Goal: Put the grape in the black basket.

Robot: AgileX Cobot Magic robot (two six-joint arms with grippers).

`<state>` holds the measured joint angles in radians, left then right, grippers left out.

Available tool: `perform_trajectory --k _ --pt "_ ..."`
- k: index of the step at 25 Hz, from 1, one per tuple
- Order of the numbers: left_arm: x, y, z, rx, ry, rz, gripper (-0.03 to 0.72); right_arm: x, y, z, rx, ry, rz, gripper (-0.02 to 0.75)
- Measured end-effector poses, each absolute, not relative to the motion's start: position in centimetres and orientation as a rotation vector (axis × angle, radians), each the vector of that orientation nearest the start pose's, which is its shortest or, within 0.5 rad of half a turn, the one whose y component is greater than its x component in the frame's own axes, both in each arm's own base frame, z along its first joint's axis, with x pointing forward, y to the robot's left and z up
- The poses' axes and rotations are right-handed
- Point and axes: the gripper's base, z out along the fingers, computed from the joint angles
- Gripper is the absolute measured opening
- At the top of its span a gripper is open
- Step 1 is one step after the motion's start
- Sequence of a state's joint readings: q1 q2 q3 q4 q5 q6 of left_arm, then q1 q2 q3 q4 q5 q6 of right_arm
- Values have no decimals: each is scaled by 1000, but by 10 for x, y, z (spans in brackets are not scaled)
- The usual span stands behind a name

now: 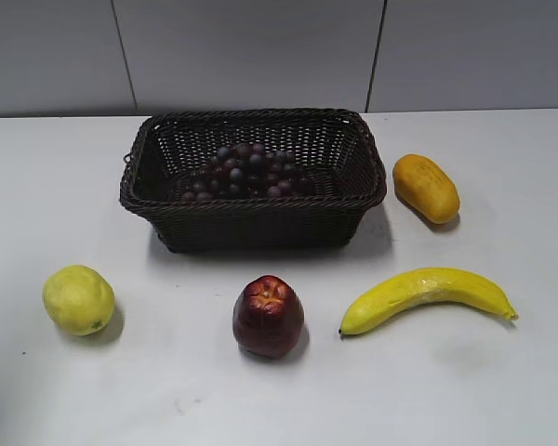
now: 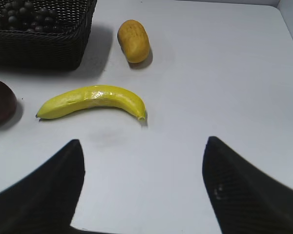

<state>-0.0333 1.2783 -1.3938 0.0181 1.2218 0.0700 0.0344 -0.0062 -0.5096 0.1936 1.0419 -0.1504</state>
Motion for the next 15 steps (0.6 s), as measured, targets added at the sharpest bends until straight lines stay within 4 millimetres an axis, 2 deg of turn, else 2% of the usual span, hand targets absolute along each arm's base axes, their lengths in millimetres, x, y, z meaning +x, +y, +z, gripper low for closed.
perform_trajectory --k 6,15 --pt "175 -6 372 131 2581 14 587 -8 15 283 -193 1989 156 572" --pt "88 -3 347 66 2385 -4 587 -8 15 283 -193 1989 156 572"
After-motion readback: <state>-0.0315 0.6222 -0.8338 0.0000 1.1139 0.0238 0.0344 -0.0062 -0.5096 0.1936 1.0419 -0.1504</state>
